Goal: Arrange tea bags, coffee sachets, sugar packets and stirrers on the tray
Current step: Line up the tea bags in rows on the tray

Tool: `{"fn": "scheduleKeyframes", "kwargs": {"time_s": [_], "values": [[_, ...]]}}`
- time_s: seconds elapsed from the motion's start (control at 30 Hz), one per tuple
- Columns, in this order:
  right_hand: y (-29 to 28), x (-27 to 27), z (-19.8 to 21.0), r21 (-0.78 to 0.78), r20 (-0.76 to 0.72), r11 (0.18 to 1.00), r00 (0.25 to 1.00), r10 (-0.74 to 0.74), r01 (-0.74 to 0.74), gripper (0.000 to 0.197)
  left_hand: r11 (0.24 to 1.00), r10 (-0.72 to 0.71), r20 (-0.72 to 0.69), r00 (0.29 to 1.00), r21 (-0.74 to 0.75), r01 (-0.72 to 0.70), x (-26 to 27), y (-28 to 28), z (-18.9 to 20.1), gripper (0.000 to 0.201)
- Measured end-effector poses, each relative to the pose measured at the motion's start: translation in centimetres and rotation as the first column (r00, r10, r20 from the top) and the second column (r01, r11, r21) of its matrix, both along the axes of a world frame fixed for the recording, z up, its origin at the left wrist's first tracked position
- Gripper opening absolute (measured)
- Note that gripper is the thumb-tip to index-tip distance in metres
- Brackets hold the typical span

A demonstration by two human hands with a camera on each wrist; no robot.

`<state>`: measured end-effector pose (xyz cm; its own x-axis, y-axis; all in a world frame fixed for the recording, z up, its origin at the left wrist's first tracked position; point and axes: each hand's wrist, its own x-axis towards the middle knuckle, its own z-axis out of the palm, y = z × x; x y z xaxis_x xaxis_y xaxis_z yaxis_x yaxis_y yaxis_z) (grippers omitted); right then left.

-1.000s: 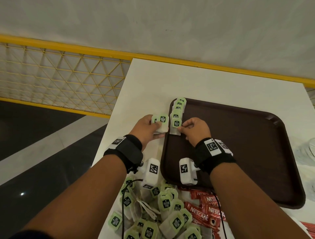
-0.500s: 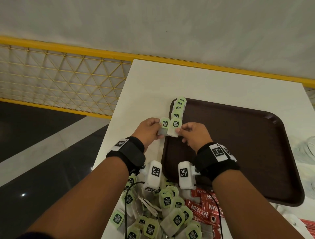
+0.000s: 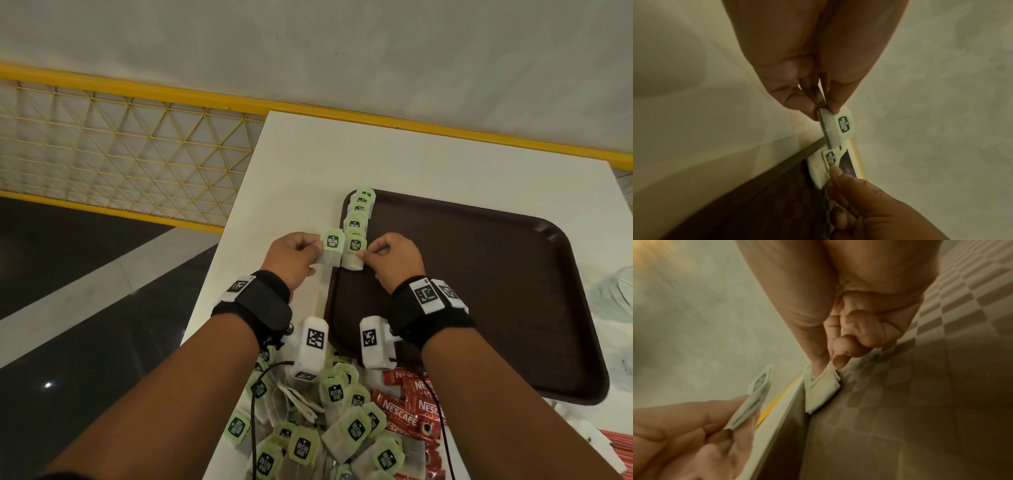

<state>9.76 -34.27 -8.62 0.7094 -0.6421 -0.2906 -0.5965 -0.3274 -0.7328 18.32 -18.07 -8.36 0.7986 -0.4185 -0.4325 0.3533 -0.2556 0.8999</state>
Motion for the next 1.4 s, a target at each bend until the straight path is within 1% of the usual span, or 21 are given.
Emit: {"fn": "scheduleKeyframes", "kwargs": {"time_s": [0.07,0.17,0.2,0.3,0.37,0.47,0.57,0.63,0.73,0.83,0.9,0.97,1.07,1.17,1.23,1.3,1.37,1.4], "values": [[0.4,-0.6,0.9,0.029,0.054,0.999,0.998,0.016,-0.018,0.016,1.0,-0.009,-0.018,1.0,-0.024,0.009,-0.3,-0.2,0.2,0.01],[1.4,-1.5,2.5,0.201,0.106,0.976,0.992,0.064,-0.084,0.019,0.998,-0.041,-0.024,0.999,-0.044,0.04,-0.7,-0.5,0.4,0.01],[1.7,-1.6,2.7,0.252,0.107,0.962,0.991,0.081,-0.106,0.017,0.998,-0.05,-0.027,0.998,-0.044,0.048,-0.8,-0.6,0.4,0.01],[1.7,-1.9,2.6,0.289,0.104,0.95,0.99,0.09,-0.117,0.011,0.997,-0.079,-0.024,0.997,-0.012,0.078,-1.2,-0.8,0.1,0.01],[1.5,-1.9,2.2,0.272,0.079,0.959,0.995,0.062,-0.081,0.012,0.996,-0.084,-0.021,0.996,0.006,0.084,-1.3,-0.9,0.1,0.012],[1.0,-1.7,1.6,0.234,0.005,0.971,0.999,0.039,-0.04,0.004,0.998,-0.043,0.0,0.999,0.049,0.043,-1.2,-0.6,0.3,0.017],[0.7,-1.1,0.9,0.185,-0.066,0.983,0.998,0.018,-0.005,0.008,1.0,0.013,-0.041,0.999,0.028,-0.011,-1.0,0.0,0.8,0.017],[0.6,-0.8,0.8,0.134,-0.082,0.991,0.996,0.019,-0.008,0.012,1.0,0.005,-0.042,0.999,0.019,-0.004,-1.0,0.5,1.5,0.017],[0.5,-1.0,1.1,0.072,-0.108,0.997,0.994,0.016,-0.008,0.018,0.998,-0.055,-0.015,0.998,0.027,0.055,-1.1,1.8,2.8,0.02],[0.7,-2.1,2.3,0.003,-0.109,0.996,0.99,0.084,-0.084,0.019,0.989,-0.143,0.022,0.99,0.05,0.141,-1.1,4.1,4.3,0.022],[1.5,-3.3,3.6,-0.017,-0.09,0.982,0.979,0.184,-0.187,0.019,0.978,-0.19,0.045,0.981,0.095,0.185,-1.2,6.1,5.0,0.022],[3.3,-4.7,5.0,0.003,-0.1,0.945,0.94,0.326,-0.327,0.021,0.965,-0.22,0.047,0.974,0.156,0.21,-1.6,8.2,5.3,0.019],[6.9,-7.1,6.3,0.017,-0.194,0.83,0.813,0.549,-0.557,0.024,0.912,-0.309,0.049,0.95,0.297,0.282,-2.8,11.3,5.0,0.014],[10.5,-9.1,6.4,0.072,-0.238,0.729,0.698,0.675,-0.681,0.021,0.81,-0.428,0.031,0.903,0.457,0.368,-4.4,13.5,4.5,0.022],[12.3,-9.8,6.1,0.064,-0.287,0.67,0.63,0.722,-0.739,0.026,0.714,-0.513,0.017,0.858,0.563,0.416,-5.2,14.3,4.2,0.033],[13.5,-9.9,5.8,0.016,-0.344,0.624,0.582,0.737,-0.781,0.033,0.617,-0.591,-0.01,0.807,0.638,0.46,-5.9,14.7,3.7,0.044],[14.1,-9.8,5.5,-0.041,-0.379,0.59,0.559,0.737,-0.806,0.032,0.563,-0.627,-0.017,0.779,0.681,0.468,-6.6,14.9,3.2,0.051],[14.2,-9.7,5.3,-0.064,-0.386,0.58,0.556,0.736,-0.812,0.028,0.557,-0.627,-0.009,0.779,0.694,0.457,-6.9,14.8,2.9,0.053]]}}
